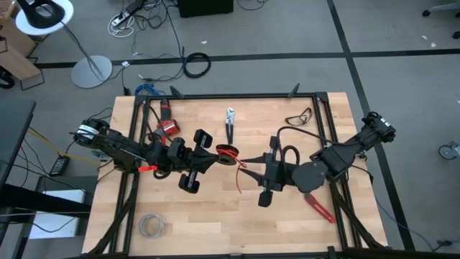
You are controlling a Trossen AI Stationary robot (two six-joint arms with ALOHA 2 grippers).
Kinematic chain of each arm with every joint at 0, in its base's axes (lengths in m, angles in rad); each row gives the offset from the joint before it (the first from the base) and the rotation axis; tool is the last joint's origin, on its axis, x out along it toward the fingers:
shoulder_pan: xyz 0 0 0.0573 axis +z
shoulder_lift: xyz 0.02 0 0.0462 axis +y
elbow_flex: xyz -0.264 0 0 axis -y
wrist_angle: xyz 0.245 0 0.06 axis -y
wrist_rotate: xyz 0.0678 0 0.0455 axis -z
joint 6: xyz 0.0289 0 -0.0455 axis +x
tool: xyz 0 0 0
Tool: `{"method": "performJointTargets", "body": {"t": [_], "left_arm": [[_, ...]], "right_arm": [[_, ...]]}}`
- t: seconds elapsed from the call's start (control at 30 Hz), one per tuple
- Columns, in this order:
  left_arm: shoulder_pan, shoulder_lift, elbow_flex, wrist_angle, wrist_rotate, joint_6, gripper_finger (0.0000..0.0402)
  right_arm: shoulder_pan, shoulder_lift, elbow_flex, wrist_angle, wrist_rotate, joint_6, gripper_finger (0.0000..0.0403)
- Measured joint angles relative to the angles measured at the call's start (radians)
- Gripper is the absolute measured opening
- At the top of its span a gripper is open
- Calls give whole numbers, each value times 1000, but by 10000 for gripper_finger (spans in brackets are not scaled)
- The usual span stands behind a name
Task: Coil cords
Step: Coil the red wire onto the black spool
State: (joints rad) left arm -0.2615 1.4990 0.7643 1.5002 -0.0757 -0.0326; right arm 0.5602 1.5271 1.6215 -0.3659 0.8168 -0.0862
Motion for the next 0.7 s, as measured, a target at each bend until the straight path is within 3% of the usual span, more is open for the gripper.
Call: {"method": "performJointTargets", "body": {"t": [0.2,0.43,0.7], "left_arm": [[0,0,0,8,0,5,0],[0,0,0,57,37,29,0],[0,0,0,65,38,51,0]], "right_arm": [[-17,12,0,-14,-1,15,85],[-13,14,0,-56,-1,52,11],[-13,14,0,-96,3,113,15]]}}
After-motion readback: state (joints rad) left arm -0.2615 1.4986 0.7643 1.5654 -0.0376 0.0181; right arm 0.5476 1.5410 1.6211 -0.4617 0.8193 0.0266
